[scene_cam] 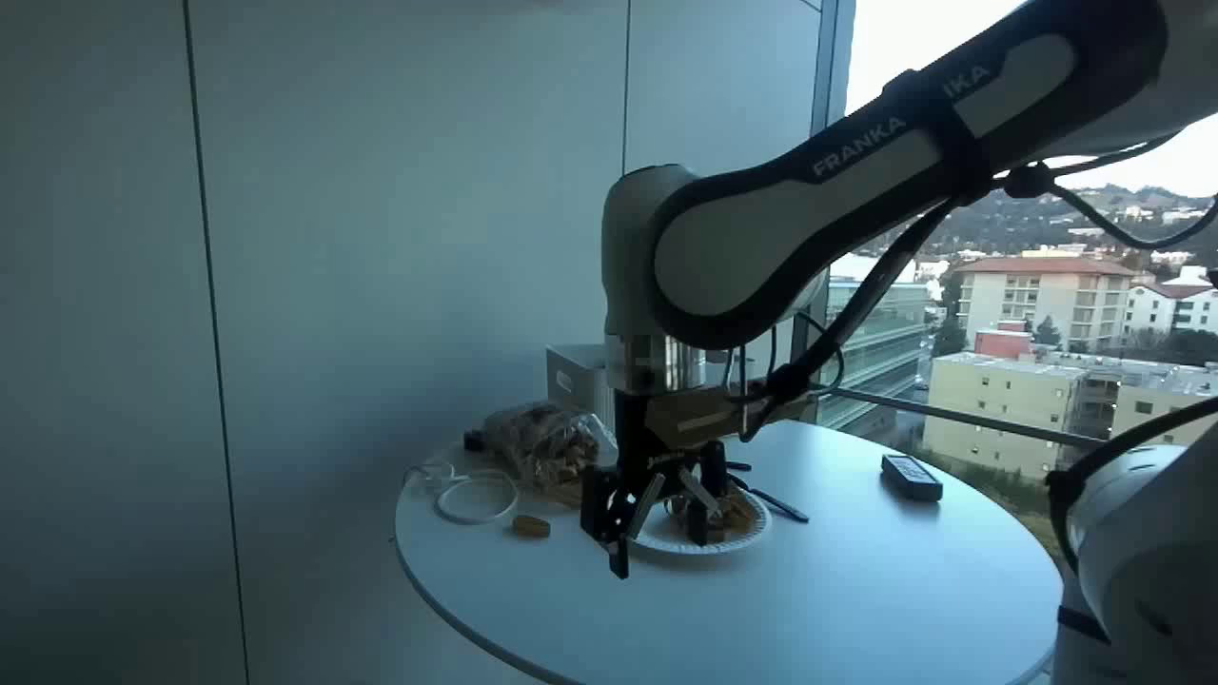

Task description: Take all the rubber bands off the plate and place them in the basket

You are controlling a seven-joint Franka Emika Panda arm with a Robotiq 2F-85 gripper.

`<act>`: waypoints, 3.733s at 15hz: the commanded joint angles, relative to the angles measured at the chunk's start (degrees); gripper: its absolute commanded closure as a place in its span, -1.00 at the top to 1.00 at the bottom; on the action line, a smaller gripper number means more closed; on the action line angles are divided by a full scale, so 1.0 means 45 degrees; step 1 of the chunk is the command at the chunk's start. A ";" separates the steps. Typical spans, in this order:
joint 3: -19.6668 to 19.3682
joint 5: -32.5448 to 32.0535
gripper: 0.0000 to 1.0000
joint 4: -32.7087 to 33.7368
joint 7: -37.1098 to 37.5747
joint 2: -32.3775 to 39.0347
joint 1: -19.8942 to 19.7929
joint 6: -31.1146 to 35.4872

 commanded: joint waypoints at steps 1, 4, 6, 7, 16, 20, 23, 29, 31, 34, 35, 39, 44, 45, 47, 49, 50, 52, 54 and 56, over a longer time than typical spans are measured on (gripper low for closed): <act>-0.0201 -0.0125 1.00 0.0049 0.0096 0.0032 0.0202 -0.0006; -0.0199 -0.0124 1.00 0.0122 0.0096 0.0031 0.0201 -0.0007; -0.0199 -0.0124 1.00 0.0122 0.0095 0.0031 0.0201 -0.0007; -0.0199 -0.0124 1.00 0.0122 0.0095 0.0031 0.0201 -0.0007; -0.0034 -0.0615 1.00 -0.0021 0.1386 -0.1159 -0.0235 0.0852; -0.0064 -0.1511 1.00 -0.0112 0.2422 -0.2501 -0.0762 0.0994; 0.0072 -0.2441 1.00 -0.0088 0.3178 -0.3349 -0.1433 0.0729; -0.0233 -0.3635 1.00 -0.0256 0.4136 -0.3603 -0.2763 0.0663; -0.0419 -0.3739 1.00 -0.0281 0.4193 -0.3480 -0.3018 0.0731; -0.0632 -0.3924 1.00 -0.0343 0.4160 -0.3116 -0.3297 0.1208; -0.0669 -0.3993 1.00 -0.0365 0.4158 -0.2943 -0.3378 0.1410; -0.0970 -0.3993 1.00 -0.0547 0.3919 -0.1804 -0.3536 0.2462; -0.1191 -0.4525 1.00 -0.0701 0.3952 0.0040 -0.3858 0.4046; -0.1247 -0.4713 1.00 -0.0675 0.3968 0.0384 -0.3963 0.4363; -0.1382 -0.4996 1.00 -0.0750 0.3994 0.0993 -0.4091 0.5000; -0.1589 -0.5249 1.00 -0.0721 0.3919 0.1633 -0.4199 0.5571; -0.1699 -0.5297 1.00 -0.0634 0.3845 0.1923 -0.4186 0.5675; -0.1922 -0.5350 1.00 -0.0542 0.3744 0.2520 -0.4159 0.5976; -0.2129 -0.5211 0.48 -0.0303 0.3612 0.2826 -0.4010 0.5941; -0.2308 -0.5014 0.41 -0.0163 0.3412 0.2972 -0.3785 0.6013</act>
